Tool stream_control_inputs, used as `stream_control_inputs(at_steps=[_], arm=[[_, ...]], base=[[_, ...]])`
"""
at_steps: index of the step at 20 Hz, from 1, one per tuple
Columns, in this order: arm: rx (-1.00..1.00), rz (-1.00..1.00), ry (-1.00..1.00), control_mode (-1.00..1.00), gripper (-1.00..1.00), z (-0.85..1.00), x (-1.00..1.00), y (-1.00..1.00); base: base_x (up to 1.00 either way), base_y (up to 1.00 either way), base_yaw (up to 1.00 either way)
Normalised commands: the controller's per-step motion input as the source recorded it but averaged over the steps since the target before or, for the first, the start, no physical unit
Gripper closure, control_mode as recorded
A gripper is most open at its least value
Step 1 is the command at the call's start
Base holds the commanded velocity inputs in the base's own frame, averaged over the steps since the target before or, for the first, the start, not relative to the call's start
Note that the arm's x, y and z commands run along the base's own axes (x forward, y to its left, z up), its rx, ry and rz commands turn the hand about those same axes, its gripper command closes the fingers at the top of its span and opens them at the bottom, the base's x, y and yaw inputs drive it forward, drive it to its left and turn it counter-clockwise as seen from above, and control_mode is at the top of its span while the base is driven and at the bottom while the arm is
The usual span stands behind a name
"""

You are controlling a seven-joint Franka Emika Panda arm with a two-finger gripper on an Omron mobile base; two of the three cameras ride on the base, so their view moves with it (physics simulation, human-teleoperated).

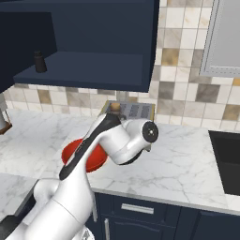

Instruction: Retrieve the bottle and the shaker from the cabinet and place them next to the mixing bowl on the counter. Then add garlic from the fridge to the mixing bowl.

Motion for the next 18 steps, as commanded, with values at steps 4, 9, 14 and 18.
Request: stream_control_inputs(at_steps=[4, 9, 14, 18], arm=[[0.07, 0.15, 0.00, -1.00, 1.00, -0.11, 0.07, 0.00], [0.00, 0.12, 0.00, -1.00, 1.00, -0.17, 0.00, -0.01], [-0.04, 0.06, 0.00, -1.00, 1.00, -0.13, 0.00, 0.00], [-0.03, 0.00, 0.00, -1.00, 1.00, -0.36, 0.00, 0.00]], base=[[0.00, 0.00, 0.00], [0.00, 0.00, 0.00], [0.00, 0.00, 0.00], [0.00, 0.00, 0.00]])
